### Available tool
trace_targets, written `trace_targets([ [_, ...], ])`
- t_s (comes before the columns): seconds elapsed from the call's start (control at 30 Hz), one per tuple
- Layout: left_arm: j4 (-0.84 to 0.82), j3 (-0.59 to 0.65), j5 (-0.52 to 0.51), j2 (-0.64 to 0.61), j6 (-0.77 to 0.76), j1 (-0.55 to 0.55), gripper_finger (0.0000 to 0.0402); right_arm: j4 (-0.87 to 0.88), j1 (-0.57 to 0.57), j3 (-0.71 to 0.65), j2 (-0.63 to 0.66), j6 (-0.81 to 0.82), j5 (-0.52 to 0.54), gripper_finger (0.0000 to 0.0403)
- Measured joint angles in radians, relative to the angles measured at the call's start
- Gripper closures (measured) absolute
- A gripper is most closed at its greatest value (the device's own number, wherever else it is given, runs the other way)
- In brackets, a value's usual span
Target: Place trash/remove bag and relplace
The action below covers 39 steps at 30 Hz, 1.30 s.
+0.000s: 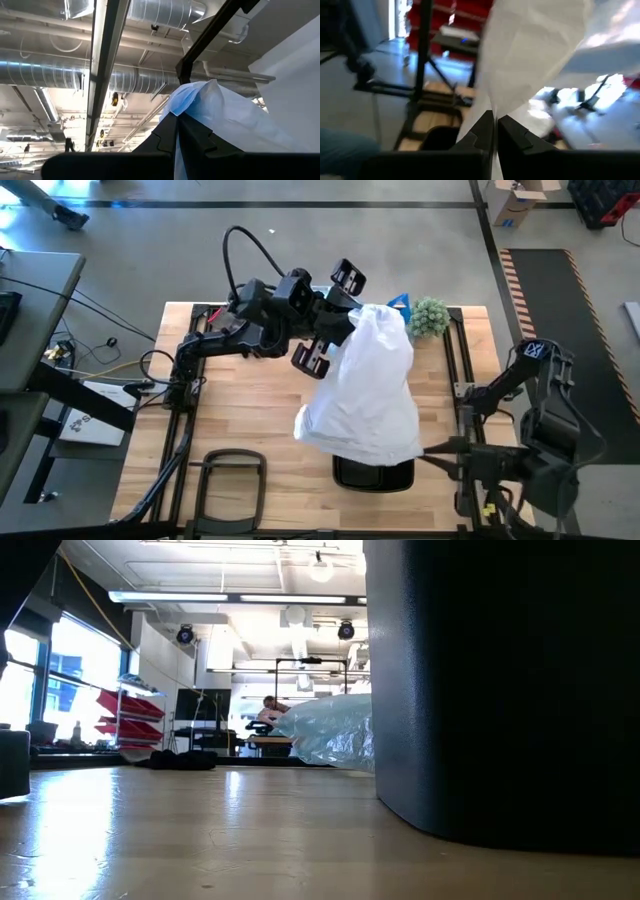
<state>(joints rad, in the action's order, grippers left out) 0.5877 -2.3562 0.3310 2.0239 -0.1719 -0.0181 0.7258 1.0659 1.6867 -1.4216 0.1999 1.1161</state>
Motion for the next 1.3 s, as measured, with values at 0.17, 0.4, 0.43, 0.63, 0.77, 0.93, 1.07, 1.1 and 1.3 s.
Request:
trace_targets([
  [0.17,-0.002,0.000,-0.001,0.000,0.000,0.000,0.0402,0.033,-0.014,0.000,0.002,-0.017,-0.093,0.0402],
  [0.4,-0.017,0.001,-0.011,0.000,0.021,-0.006,0.0402,0.104,-0.058,0.000,0.002,0.038,-0.165,0.0403],
  [0.43,-0.017,0.001,-0.015,0.000,0.031,-0.009,0.0402,0.141,-0.064,0.000,0.002,0.071,-0.180,0.0403],
  [0.63,0.010,-0.001,-0.069,0.055,0.168,-0.043,0.0402,0.423,-0.030,0.024,0.003,0.366,-0.089,0.0403],
  [0.77,0.138,0.003,-0.077,0.128,0.174,-0.055,0.0402,0.533,0.016,0.050,0.004,0.494,-0.012,0.0403],
  [0.93,0.248,0.002,-0.100,0.163,0.106,-0.048,0.0402,0.540,0.050,0.062,0.004,0.502,0.035,0.0403],
  [1.07,0.244,0.001,-0.098,0.159,0.079,-0.041,0.0402,0.537,0.054,0.060,0.004,0.504,0.012,0.0402],
  [1.1,0.232,0.001,-0.087,0.157,0.080,-0.041,0.0402,0.533,0.054,0.060,0.004,0.504,0.005,0.0400],
  [1.3,0.061,0.000,-0.065,0.140,0.149,-0.041,0.0402,0.511,0.055,0.092,0.004,0.438,-0.038,0.0327],
])
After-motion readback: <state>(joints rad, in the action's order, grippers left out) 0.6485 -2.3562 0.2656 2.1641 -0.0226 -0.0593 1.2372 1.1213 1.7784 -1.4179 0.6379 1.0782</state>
